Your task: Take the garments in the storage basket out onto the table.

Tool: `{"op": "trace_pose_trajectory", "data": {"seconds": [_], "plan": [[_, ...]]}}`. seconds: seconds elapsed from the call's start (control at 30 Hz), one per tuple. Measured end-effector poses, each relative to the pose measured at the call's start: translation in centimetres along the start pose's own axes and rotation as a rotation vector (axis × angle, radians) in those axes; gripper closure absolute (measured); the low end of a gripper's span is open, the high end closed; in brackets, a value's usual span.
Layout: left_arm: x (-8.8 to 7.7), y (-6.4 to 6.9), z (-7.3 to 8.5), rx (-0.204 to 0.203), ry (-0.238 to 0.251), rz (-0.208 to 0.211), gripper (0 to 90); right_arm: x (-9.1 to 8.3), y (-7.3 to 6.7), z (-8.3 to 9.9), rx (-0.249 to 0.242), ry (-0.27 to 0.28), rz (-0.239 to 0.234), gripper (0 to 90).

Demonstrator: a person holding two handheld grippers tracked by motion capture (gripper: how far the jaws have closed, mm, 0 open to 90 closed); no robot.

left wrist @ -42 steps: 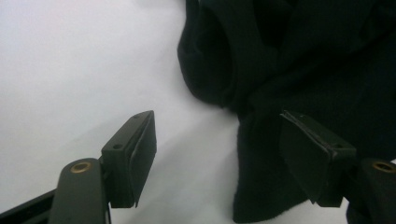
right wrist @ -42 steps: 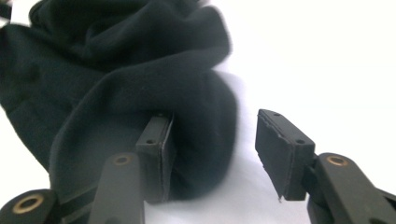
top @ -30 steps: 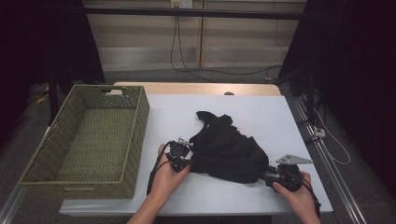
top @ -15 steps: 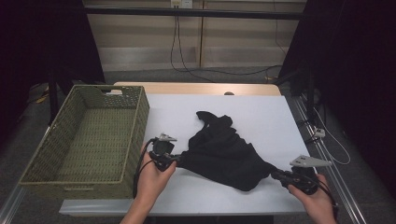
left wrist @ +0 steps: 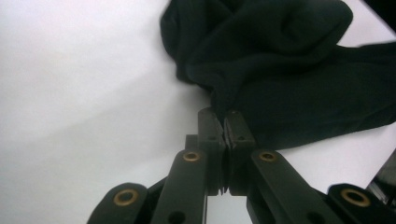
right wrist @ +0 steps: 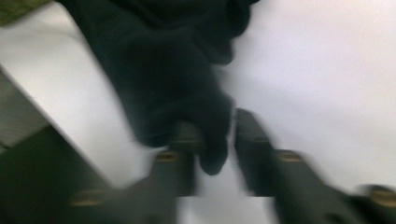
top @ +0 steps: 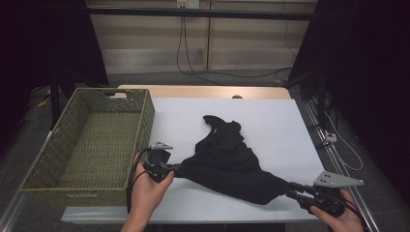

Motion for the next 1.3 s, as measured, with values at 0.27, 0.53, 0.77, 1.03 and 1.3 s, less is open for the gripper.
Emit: {"op": "trace_pose_trajectory", "data": {"seconds": [0.27, 0.53, 0.77, 1.03, 1.3], "plan": [[0.9, -0.7, 1.8, -0.001, -0.065, -0.043, 87.8, 3.5, 0.9, -3.7, 0.02, 0.111, -0.065, 32.7], [0.4, -1.5, 3.5, -0.03, -0.095, -0.06, 87.9, 5.5, 1.4, -6.7, 0.004, 0.116, -0.119, 20.7], [0.6, -1.7, 3.9, -0.004, -0.123, -0.067, 87.9, 9.7, 1.8, -7.1, 0.051, 0.08, -0.05, 25.6], [0.6, -1.5, 3.5, 0.002, -0.107, -0.052, 87.2, 15.4, 0.0, -7.1, 0.027, -0.014, -0.053, 85.6], [2.3, -0.5, -0.6, 0.067, 0.056, -0.045, 40.4, 14.4, -5.3, -6.8, -0.116, -0.036, -0.25, 83.8]]}}
Point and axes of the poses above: each handheld gripper's, and its own axes: x roughly forward along the jaws, z roughly out of its underside, y roughly to its right, the point moved 6 cm from there along x, roughly forward along the jaws, and after that the axes turned 12 degrees about -x, right-handed, at the moved point
